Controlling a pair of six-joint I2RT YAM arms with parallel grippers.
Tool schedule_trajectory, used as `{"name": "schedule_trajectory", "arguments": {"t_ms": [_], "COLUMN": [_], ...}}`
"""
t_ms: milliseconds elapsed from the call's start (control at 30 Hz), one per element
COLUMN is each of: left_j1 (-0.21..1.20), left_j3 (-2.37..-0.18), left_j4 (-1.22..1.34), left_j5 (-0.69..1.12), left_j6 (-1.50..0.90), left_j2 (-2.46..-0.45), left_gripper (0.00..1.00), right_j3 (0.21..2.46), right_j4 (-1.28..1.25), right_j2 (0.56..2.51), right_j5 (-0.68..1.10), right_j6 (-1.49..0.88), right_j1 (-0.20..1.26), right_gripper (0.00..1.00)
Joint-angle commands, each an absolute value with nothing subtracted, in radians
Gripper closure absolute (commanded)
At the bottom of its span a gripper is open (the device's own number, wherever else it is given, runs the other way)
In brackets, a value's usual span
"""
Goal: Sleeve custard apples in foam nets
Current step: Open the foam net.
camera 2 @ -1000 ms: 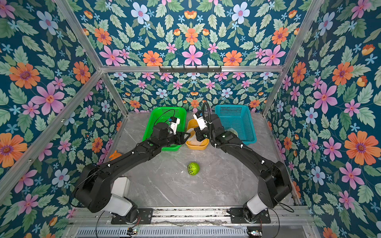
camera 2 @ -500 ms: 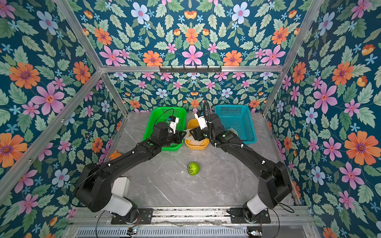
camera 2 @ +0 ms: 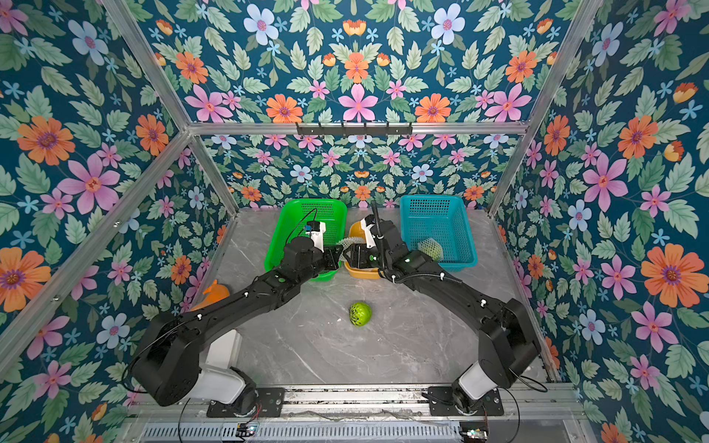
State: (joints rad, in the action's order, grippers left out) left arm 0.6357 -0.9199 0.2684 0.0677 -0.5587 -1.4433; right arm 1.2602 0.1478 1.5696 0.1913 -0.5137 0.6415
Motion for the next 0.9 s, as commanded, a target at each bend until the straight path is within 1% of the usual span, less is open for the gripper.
{"name": "schedule_trajectory", "arguments": {"t_ms": [0,100,133,200,467,700,800,867], "left_j1": [0.642,0.644,0.644,0.643,0.631,0.622,0.621,0.621], "left_j3": [-0.914,-0.904,-0.901,-0.894,-0.885,-0.878,-0.869,-0.865], "left_j4": [0.303,0.303,0.302,0.296,0.261,0.222,0.228,0.250], "left_j5": [0.030,0.021,0.015,-0.004,-0.069,-0.110,-0.101,-0.062], "left_j6": [-0.558,-0.560,-0.560,-0.558,-0.522,-0.504,-0.504,-0.502], "left_j2": [-1.434,-1.424,-1.421,-1.413,-1.398,-1.375,-1.366,-1.370], "left_gripper": [1.00,1.00,1.00,1.00,1.00,1.00,1.00,1.00], "right_j3": [1.295,1.314,1.312,1.303,1.275,1.270,1.270,1.267], "right_j4": [0.133,0.153,0.156,0.161,0.241,0.262,0.237,0.201], "right_j2": [1.603,1.620,1.618,1.607,1.577,1.578,1.582,1.585], "right_j5": [0.156,0.125,0.114,0.105,0.045,0.028,0.079,0.146], "right_j6": [-0.546,-0.554,-0.555,-0.555,-0.489,-0.490,-0.488,-0.489], "right_j1": [0.643,0.643,0.642,0.643,0.638,0.623,0.623,0.623], "right_gripper": [0.52,0.82,0.90,0.99,1.00,1.00,1.00,0.95]}}
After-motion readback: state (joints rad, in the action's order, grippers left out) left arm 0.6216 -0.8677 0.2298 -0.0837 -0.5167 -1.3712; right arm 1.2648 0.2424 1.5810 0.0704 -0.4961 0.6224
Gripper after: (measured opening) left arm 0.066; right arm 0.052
